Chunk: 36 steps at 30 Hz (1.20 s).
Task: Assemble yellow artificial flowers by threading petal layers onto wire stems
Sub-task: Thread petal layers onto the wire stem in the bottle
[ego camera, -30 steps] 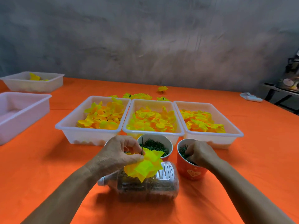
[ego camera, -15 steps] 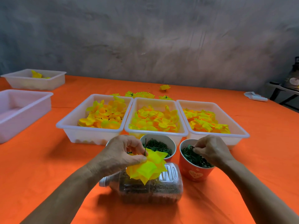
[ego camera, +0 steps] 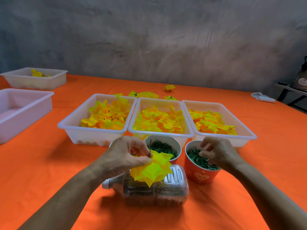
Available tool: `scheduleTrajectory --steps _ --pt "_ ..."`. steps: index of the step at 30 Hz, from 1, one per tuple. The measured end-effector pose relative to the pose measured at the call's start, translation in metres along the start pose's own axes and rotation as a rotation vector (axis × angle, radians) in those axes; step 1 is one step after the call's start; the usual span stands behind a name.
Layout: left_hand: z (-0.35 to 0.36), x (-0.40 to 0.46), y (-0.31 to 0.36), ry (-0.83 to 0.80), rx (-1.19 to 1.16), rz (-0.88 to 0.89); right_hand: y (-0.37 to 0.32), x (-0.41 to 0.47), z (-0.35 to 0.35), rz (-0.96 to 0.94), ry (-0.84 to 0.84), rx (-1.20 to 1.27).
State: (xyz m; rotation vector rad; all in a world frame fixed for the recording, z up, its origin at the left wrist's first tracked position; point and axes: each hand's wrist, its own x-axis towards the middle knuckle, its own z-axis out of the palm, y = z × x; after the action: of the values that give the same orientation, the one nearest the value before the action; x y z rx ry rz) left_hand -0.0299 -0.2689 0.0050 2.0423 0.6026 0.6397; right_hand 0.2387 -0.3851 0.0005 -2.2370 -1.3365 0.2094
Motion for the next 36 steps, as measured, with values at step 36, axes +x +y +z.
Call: scheduleTrajectory --steps 36 --pt "-0.001 0.001 -0.004 -0.002 0.009 0.006 0.005 -0.002 0.001 0.166 0.263 0.443"
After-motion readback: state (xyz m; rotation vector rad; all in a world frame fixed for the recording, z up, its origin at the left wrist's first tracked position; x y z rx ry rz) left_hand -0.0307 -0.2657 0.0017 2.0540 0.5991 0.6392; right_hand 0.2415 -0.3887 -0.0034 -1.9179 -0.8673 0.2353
